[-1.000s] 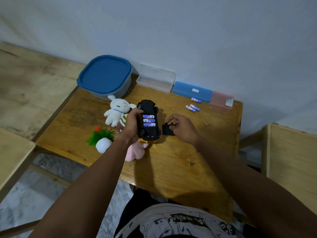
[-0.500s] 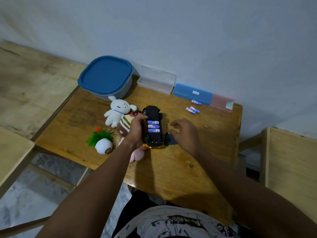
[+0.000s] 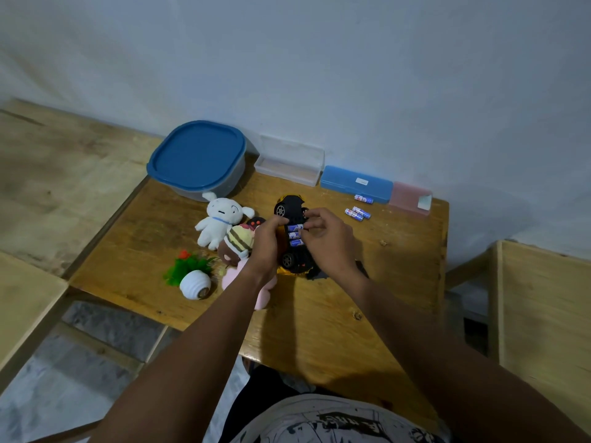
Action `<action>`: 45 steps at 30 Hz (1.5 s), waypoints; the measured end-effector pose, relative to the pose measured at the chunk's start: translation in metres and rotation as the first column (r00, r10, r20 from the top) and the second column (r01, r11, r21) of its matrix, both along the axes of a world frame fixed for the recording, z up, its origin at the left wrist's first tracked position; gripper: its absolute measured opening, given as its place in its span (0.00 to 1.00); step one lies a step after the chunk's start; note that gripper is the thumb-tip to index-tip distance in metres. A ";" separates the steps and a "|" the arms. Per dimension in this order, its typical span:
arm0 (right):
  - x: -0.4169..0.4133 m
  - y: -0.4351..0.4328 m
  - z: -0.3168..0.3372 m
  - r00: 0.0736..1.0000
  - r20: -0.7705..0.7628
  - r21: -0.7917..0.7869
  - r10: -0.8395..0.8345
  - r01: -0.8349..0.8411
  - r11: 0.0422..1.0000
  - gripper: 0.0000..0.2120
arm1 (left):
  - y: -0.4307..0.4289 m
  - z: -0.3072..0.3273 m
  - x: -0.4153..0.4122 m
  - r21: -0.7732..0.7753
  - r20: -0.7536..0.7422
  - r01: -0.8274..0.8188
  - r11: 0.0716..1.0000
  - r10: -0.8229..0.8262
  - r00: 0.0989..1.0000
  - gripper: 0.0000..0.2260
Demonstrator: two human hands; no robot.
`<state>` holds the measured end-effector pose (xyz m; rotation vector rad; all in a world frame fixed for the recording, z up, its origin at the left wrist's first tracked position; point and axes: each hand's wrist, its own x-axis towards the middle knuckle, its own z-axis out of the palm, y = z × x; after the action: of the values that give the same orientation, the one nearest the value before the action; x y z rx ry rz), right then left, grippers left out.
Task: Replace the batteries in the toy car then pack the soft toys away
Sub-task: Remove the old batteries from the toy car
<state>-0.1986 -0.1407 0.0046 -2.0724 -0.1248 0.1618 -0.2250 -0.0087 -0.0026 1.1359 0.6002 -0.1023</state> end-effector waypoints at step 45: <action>0.022 -0.014 0.036 0.948 -0.292 0.414 0.124 0.009 0.910 0.10 | 0.011 0.013 0.005 -0.146 0.046 0.146 0.978 -0.140 0.989 0.19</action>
<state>-0.1769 -0.1549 0.0404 -1.5990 -0.0219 0.4605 -0.2200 0.0021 0.0099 1.0326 0.4711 -0.2467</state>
